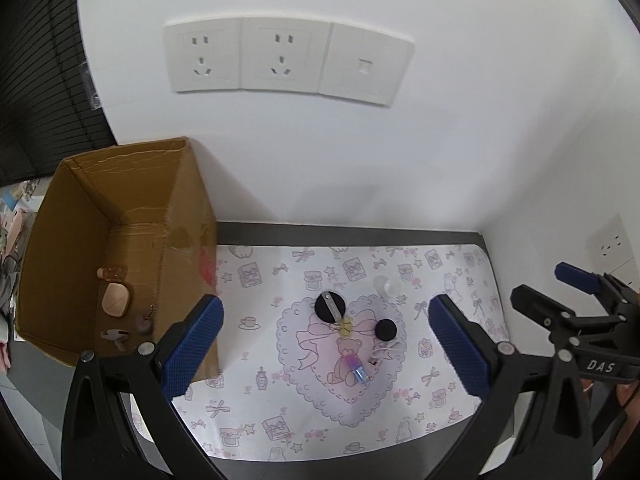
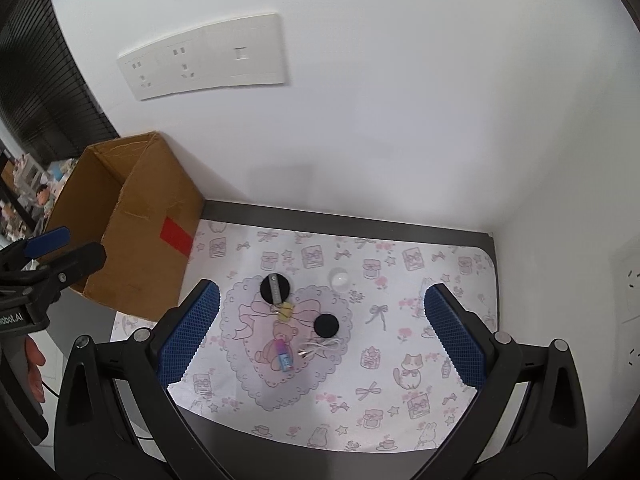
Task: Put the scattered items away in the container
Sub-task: 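Withdraw both tools from the box back over the mat, then lower left tool onto black MENOW compact while right tool descends onto white cap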
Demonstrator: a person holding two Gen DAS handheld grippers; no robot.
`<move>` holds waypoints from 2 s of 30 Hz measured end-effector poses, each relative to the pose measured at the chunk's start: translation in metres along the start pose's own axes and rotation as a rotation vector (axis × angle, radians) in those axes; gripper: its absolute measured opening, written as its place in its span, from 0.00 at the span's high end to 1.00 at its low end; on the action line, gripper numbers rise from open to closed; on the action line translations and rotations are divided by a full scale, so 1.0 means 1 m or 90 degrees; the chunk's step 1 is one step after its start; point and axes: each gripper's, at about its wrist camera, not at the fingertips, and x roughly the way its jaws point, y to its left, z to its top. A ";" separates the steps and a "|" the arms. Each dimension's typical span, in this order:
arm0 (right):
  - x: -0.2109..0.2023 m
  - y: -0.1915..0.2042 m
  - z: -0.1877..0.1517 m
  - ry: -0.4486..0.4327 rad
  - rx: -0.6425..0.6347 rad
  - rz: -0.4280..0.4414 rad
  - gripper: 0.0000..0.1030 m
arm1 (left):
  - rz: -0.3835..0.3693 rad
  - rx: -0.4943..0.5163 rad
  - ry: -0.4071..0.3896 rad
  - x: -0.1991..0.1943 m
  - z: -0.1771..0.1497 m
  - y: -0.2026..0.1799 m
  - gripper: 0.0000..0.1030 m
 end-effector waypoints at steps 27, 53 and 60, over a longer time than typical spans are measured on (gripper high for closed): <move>0.076 -0.059 -0.023 0.086 0.040 0.025 0.00 | 0.013 -0.002 0.116 0.114 -0.022 -0.014 0.01; 0.186 -0.074 -0.022 0.182 0.044 0.049 0.00 | 0.032 -0.027 0.245 0.229 -0.032 -0.006 0.01; 0.216 -0.087 -0.021 0.208 0.056 0.039 0.00 | 0.044 -0.023 0.279 0.258 -0.038 -0.004 0.01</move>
